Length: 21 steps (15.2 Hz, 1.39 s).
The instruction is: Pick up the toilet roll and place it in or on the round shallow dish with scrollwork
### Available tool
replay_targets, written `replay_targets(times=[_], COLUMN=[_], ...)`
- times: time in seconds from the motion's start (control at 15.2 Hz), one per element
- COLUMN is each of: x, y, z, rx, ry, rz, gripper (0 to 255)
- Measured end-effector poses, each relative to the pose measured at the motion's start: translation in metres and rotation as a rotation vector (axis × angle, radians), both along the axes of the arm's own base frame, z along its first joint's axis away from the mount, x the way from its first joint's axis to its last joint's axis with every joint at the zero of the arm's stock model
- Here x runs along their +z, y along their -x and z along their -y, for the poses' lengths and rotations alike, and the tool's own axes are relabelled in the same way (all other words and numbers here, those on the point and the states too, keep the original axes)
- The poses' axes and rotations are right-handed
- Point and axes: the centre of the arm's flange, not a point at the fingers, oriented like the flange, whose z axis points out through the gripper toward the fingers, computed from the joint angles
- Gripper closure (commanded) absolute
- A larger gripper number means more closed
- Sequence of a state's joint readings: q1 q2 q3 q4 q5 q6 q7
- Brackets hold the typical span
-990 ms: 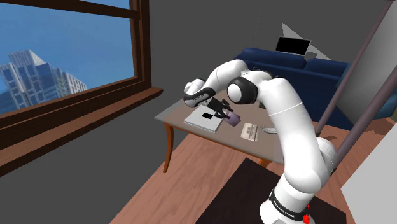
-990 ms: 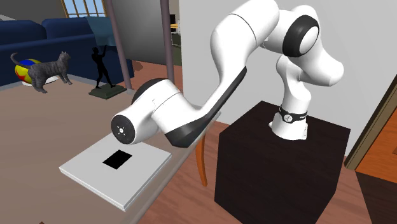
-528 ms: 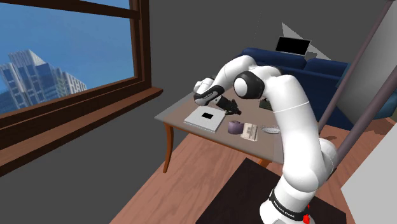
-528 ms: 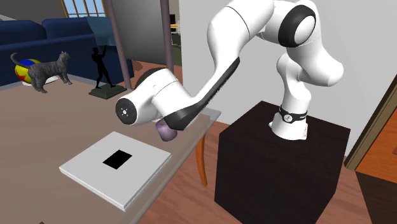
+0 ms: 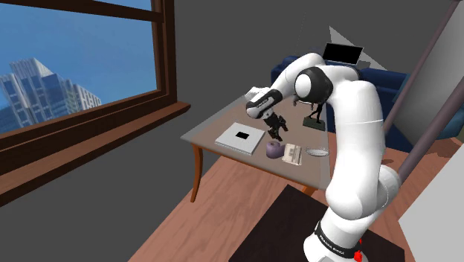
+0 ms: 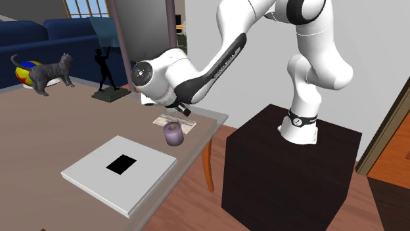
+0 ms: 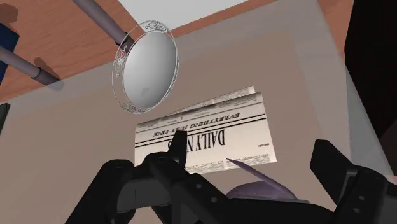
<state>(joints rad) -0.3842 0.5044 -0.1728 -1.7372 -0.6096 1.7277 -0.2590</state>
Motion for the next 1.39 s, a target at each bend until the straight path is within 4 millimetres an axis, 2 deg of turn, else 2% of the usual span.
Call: replay_targets(times=[0.2,0.26,0.4,0.79,1.25,1.32,1.39], x=[-0.010,-0.013,-0.020,-0.049,-0.054,-0.054,-0.054], y=[0.036,0.045,0.052,0.058,0.059,0.059,0.059], z=[0.018,0.030,0.037,0.043,0.043,0.043,0.043], rx=[0.078,0.103,0.133,0.144,0.145,0.145,0.144], ry=[-0.216,-0.286,-0.335,-0.348,-0.348,-0.348,-0.348], rz=[0.309,0.414,0.507,0.540,0.541,0.541,0.541], gripper=[0,0,0,0,0,255,255])
